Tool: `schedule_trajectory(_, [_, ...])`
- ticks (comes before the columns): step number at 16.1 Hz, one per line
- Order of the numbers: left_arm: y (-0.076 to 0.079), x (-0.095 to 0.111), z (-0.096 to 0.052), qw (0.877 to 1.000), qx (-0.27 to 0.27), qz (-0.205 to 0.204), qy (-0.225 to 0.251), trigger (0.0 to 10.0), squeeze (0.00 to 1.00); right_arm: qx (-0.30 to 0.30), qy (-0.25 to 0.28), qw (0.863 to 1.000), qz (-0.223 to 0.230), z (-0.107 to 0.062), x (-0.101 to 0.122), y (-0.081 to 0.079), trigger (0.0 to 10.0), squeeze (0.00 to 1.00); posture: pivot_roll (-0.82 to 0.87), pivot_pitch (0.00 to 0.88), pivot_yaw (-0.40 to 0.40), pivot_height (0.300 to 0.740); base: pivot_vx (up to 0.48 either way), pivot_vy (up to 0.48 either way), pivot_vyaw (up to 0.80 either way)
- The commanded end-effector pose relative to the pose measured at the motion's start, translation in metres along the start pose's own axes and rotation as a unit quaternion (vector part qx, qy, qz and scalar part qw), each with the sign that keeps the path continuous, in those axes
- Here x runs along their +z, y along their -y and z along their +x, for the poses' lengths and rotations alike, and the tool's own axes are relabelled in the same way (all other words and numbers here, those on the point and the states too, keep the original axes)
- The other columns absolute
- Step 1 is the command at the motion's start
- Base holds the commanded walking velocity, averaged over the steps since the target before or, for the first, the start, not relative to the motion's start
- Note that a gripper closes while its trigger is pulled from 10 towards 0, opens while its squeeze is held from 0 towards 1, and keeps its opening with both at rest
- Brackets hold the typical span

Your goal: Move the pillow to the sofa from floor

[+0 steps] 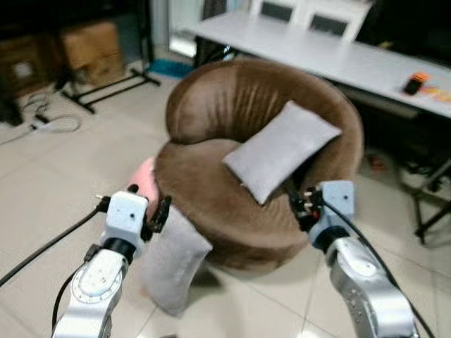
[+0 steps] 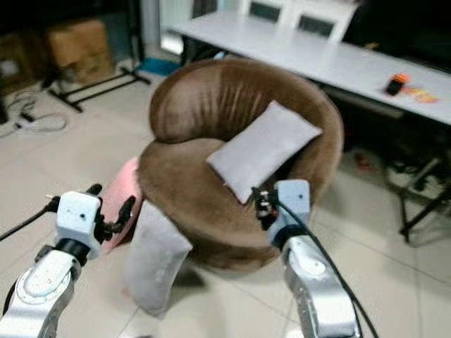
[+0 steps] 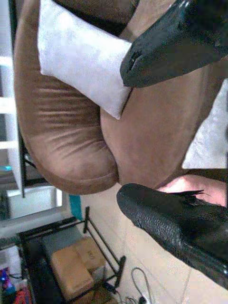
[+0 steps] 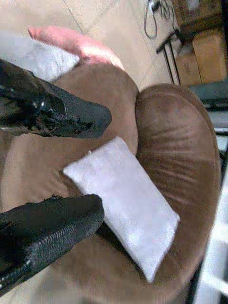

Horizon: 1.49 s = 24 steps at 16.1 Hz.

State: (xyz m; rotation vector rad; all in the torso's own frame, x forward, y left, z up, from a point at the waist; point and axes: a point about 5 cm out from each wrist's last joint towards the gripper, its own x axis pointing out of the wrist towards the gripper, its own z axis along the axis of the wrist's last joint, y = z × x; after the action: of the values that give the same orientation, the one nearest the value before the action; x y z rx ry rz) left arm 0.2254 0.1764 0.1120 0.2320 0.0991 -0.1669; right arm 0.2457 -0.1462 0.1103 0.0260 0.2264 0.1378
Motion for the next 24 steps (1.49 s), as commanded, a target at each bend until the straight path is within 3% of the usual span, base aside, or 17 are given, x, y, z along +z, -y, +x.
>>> schedule_trajectory(1, [0.005, 0.003, 0.001, 1.000, -0.007, 0.000, 0.003, 10.0, 0.00, -0.017, -0.005, 1.000, 0.001, -0.001, -0.001, 0.007, 10.0, 0.00, 0.04, 0.000, -0.071, 0.740, 0.000, 0.345, 0.00])
schedule_trajectory(7, [0.003, 0.004, 0.002, 1.000, 0.003, -0.005, 0.004, 10.0, 0.00, -0.017, -0.007, 1.000, 0.008, 0.001, 0.000, 0.007, 10.0, 0.00, 0.04, 0.000, -0.074, 0.740, 0.000, 0.176, 0.00])
schedule_trajectory(9, [0.003, 0.005, 0.002, 1.000, 0.001, -0.005, 0.006, 10.0, 0.00, 0.011, -0.010, 1.000, -0.002, 0.000, -0.001, 0.002, 10.0, 0.00, 0.04, 0.000, -0.075, 0.740, 0.000, 0.000, 0.00])
schedule_trajectory(17, [0.002, 0.005, -0.001, 1.000, -0.003, -0.007, 0.008, 10.0, 0.00, 0.050, -0.012, 0.999, -0.009, -0.001, -0.002, -0.007, 10.0, 0.00, 0.05, 0.000, -0.080, 0.740, 0.224, 0.000, 0.80])
schedule_trajectory(20, [0.001, 0.005, -0.002, 1.000, -0.004, -0.006, 0.007, 10.0, 0.00, 0.044, -0.011, 0.999, -0.009, -0.002, -0.002, -0.005, 10.0, 0.00, 0.05, 0.000, -0.080, 0.740, 0.311, 0.000, 0.80])
schedule_trajectory(24, [-0.001, 0.004, -0.001, 1.000, -0.003, 0.002, 0.006, 10.0, 0.00, -0.005, -0.002, 1.000, -0.015, -0.002, -0.002, 0.006, 10.0, 0.00, 0.04, 0.000, -0.074, 0.740, 0.285, 0.000, 0.00])
